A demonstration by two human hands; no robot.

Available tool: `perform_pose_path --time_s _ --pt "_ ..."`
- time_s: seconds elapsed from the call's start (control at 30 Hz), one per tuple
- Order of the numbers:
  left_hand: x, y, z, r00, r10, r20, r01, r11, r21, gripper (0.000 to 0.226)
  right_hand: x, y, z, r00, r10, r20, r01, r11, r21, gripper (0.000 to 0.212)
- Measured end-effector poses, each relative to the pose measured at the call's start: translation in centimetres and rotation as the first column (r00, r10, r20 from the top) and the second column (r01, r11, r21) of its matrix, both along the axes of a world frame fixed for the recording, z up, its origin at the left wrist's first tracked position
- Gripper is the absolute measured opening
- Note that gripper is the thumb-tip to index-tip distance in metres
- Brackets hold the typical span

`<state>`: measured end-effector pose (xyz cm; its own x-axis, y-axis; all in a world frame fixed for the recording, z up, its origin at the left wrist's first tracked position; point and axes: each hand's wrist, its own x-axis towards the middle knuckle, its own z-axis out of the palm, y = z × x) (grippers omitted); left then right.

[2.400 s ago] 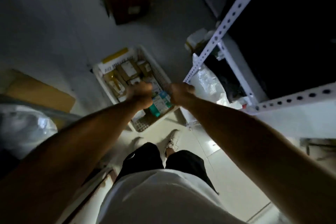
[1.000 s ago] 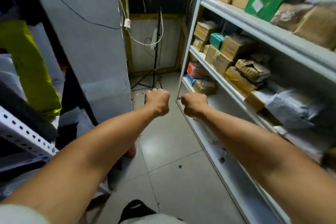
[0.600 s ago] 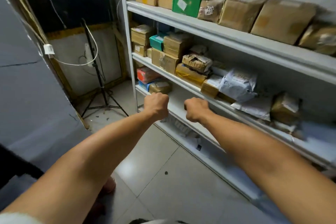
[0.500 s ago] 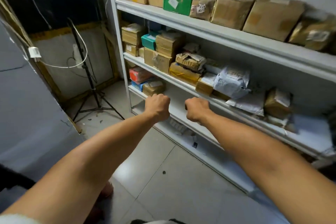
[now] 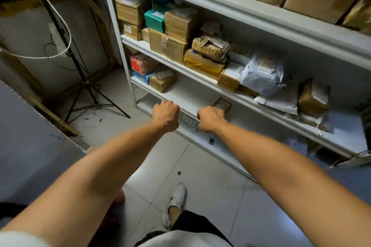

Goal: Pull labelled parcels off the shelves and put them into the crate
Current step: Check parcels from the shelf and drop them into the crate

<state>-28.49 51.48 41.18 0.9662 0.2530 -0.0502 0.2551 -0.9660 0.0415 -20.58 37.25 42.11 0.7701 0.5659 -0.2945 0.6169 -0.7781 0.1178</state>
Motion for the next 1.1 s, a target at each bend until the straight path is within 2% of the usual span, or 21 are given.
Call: perform_pose_path --time_s 0.13,0.33,0.53,0.73,0.9,1.1 --pt "1.7 4.1 -0.6 0.998 0.040 -0.055 -0.041 0.999 -0.020 0.022 3.6 4.5 -1.0 0.999 0.022 -0.049 -0.021 1.000 0.011 0.024" --pt "5.7 10.7 -1.3 0.988 0.117 -0.097 -0.118 0.993 -0.011 0.004 8.8 11.4 -2.7 0.991 0.094 -0.100 -0.094 0.996 -0.002 0.020" --pt "8.9 15.9 -2.9 0.974 0.196 -0.109 -0.204 0.977 -0.061 0.006 12.2 16.8 -4.2 0.971 0.182 -0.157 -0.191 0.981 -0.046 0.014" --pt "11.7 21.3 -7.2 0.955 0.199 -0.219 -0.217 0.974 -0.059 0.012 15.8 22.9 -6.7 0.954 0.231 -0.193 -0.255 0.960 -0.114 0.020" --pt "15.3 26.9 -11.2 0.936 0.184 -0.301 -0.221 0.971 -0.095 0.018 19.0 28.4 -10.2 0.958 0.174 -0.227 -0.210 0.967 -0.142 0.022" --pt "20.7 33.7 -18.6 0.929 0.151 -0.338 -0.216 0.963 -0.163 0.028 23.5 34.7 -16.5 0.936 -0.026 -0.351 -0.023 0.990 -0.137 0.039"
